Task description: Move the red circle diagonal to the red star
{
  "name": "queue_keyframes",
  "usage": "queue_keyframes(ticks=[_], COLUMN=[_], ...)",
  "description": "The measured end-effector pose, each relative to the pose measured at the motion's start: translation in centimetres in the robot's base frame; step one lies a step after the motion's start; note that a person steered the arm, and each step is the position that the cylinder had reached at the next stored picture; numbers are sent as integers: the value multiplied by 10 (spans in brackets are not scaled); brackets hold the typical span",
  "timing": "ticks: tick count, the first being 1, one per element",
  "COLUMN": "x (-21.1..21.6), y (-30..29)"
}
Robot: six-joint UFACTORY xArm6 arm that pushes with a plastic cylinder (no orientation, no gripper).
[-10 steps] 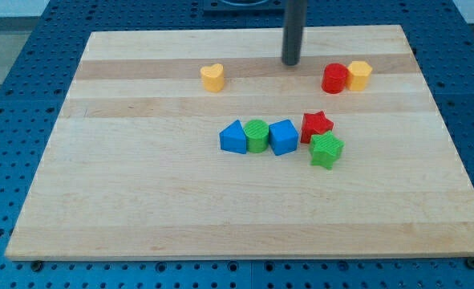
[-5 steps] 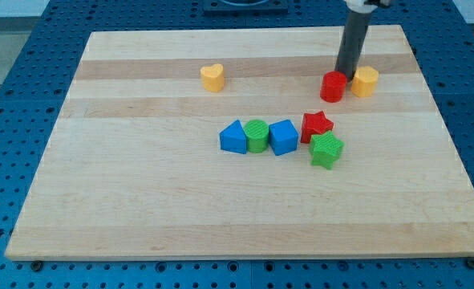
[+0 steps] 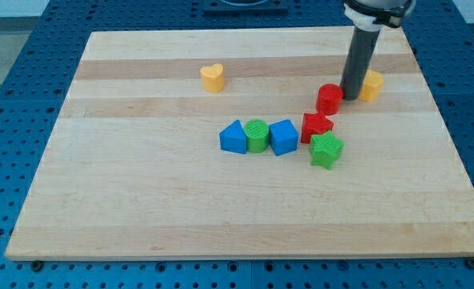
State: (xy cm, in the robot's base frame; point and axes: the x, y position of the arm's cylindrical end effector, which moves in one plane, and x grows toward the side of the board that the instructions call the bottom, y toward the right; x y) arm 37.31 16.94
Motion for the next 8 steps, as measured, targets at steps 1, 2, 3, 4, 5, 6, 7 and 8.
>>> queue_keyframes(ticks=[1,2,3,4,5,6,7,8], x=[20,27,43,43,41,12,7,34], y=[5,7,-8,-47,-82,-111,-122,-93])
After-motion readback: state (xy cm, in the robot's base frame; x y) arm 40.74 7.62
